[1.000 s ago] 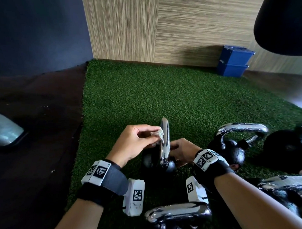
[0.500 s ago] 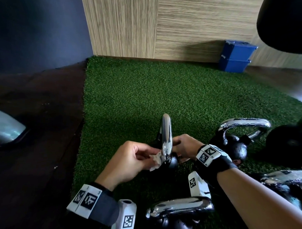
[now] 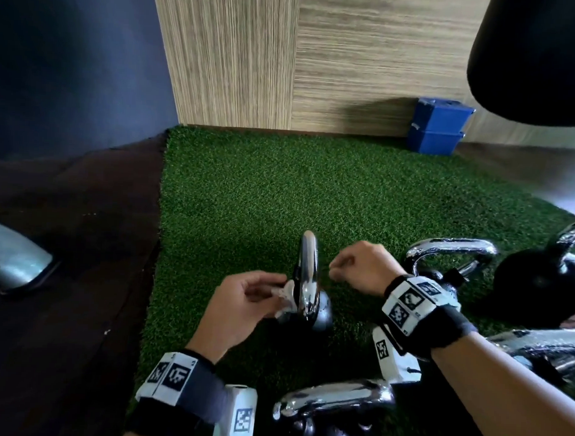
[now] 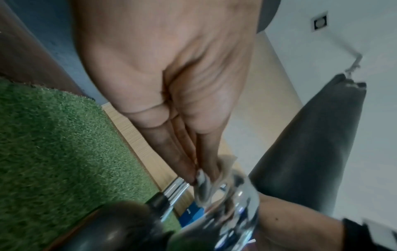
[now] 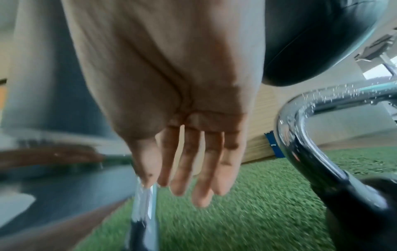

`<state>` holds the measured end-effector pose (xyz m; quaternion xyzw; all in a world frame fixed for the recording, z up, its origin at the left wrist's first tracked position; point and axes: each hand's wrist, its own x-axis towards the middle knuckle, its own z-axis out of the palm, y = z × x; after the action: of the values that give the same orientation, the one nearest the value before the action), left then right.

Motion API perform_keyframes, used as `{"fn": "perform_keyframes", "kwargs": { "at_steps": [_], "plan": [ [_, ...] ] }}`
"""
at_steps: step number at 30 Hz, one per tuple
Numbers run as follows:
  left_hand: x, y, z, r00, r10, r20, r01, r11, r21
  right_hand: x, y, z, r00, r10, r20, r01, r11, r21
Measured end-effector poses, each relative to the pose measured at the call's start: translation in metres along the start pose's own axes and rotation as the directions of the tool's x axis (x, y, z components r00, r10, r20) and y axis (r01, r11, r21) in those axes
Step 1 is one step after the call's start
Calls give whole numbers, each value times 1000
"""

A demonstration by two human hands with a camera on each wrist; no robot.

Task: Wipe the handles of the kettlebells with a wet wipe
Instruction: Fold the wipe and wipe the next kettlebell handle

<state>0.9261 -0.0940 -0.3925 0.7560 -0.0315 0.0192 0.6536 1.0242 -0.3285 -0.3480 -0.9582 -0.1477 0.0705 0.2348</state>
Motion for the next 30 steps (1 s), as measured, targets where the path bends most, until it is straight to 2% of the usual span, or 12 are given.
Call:
{"fn": "perform_keyframes", "kwargs": {
  "at_steps": [2, 4, 7, 11, 15, 18, 21, 23, 25, 27, 29, 30],
  "plan": [
    [4, 14, 0, 996, 36, -83, -44, 994, -103, -7, -8, -16, 986, -92, -140, 120, 971, 205],
    [11, 27, 3, 989, 31, -146, -67, 968, -244, -17, -23, -27, 973, -210, -95, 231, 878, 420],
    [21, 46, 9, 990, 52, -132, -90, 950, -300, -30, -41, -30, 941, -319, -111, 333, 817, 471],
    [29, 67, 12, 992, 113, -55, -125, 947, -295, -33, -47, -29, 923, -294, -248, 381, 787, 485],
    [37, 76, 5, 986, 127, 106, -104, 976, -194, -33, -44, -29, 918, -232, -321, 382, 731, 565],
    [41, 74, 0, 969, 147, 197, -145, 989, -27, -29, -40, -27, 926, -201, -318, 348, 779, 521],
    [44, 58, -1, 972, 163, 171, -189, 970, 150, -19, -30, -22, 949, -145, -280, 284, 779, 559],
    [47, 39, -4, 978, 154, 143, -192, 933, 303, -7, -19, -19, 969, -44, -243, 188, 771, 609],
    [48, 15, -8, 981, 32, 190, -128, 844, 520, 3, -5, -13, 980, 58, -188, 71, 784, 616],
    [48, -13, -4, 943, -136, 302, -108, 737, 668, 11, 8, -3, 984, 120, -130, -18, 800, 599],
    [48, -36, 13, 911, -162, 380, -135, 752, 645, 18, 16, 9, 984, 155, -89, -71, 797, 600],
    [47, -45, 24, 914, -145, 379, -135, 772, 621, 21, 18, 16, 981, 175, -83, -90, 790, 606]
  ]
}}
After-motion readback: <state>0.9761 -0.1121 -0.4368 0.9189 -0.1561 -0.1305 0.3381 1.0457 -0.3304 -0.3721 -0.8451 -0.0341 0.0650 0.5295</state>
